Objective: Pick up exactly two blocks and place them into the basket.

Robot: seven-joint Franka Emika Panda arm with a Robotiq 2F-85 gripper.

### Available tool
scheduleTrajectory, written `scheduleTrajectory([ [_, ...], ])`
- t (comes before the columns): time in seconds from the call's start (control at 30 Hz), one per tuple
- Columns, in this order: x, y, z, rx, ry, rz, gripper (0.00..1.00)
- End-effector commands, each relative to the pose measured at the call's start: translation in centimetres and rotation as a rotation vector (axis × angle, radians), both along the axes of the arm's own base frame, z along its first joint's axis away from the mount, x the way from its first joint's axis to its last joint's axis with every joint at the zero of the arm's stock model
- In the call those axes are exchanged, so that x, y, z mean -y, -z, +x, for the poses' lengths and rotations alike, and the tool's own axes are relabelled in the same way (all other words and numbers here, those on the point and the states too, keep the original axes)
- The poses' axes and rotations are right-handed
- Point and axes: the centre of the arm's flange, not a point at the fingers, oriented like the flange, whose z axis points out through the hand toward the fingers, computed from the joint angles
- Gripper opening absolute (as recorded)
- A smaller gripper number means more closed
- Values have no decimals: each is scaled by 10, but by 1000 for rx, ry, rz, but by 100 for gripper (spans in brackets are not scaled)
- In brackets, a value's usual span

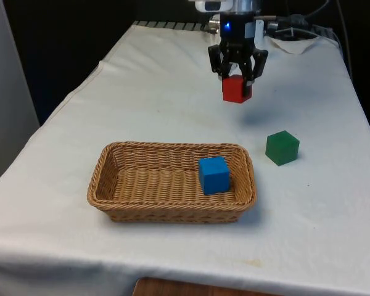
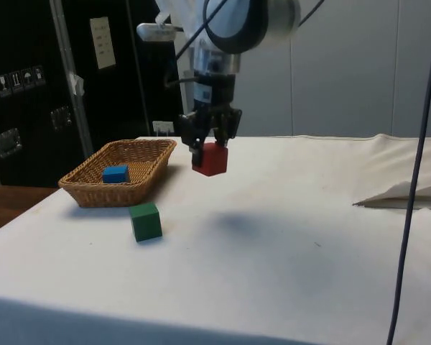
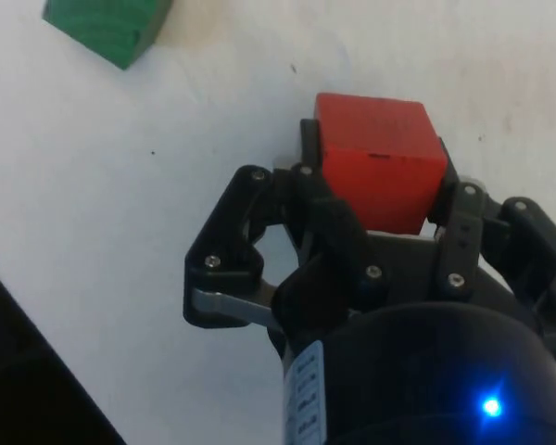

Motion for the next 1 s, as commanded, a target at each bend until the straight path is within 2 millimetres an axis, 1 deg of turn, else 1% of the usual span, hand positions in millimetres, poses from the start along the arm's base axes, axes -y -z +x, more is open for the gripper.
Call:
scheduleTrajectory([
  [0.0,3,0,4,-13,7,-17,0],
  [0.07,1,-4,4,-1,3,-1,0],
  [0.3,8,-7,5,-12,9,2,0],
  [0.47,9,-11,11,-16,0,-5,0],
  [0.57,10,-19,19,-17,-10,-6,0],
  [0.6,8,-18,18,-8,-8,2,0],
  [0.67,11,-27,26,-14,-15,-4,0],
  [0.8,14,-38,37,-14,-21,-2,0],
  [0.83,12,-38,35,-4,-20,3,0],
  [0.97,18,-48,51,-19,-27,-4,0],
])
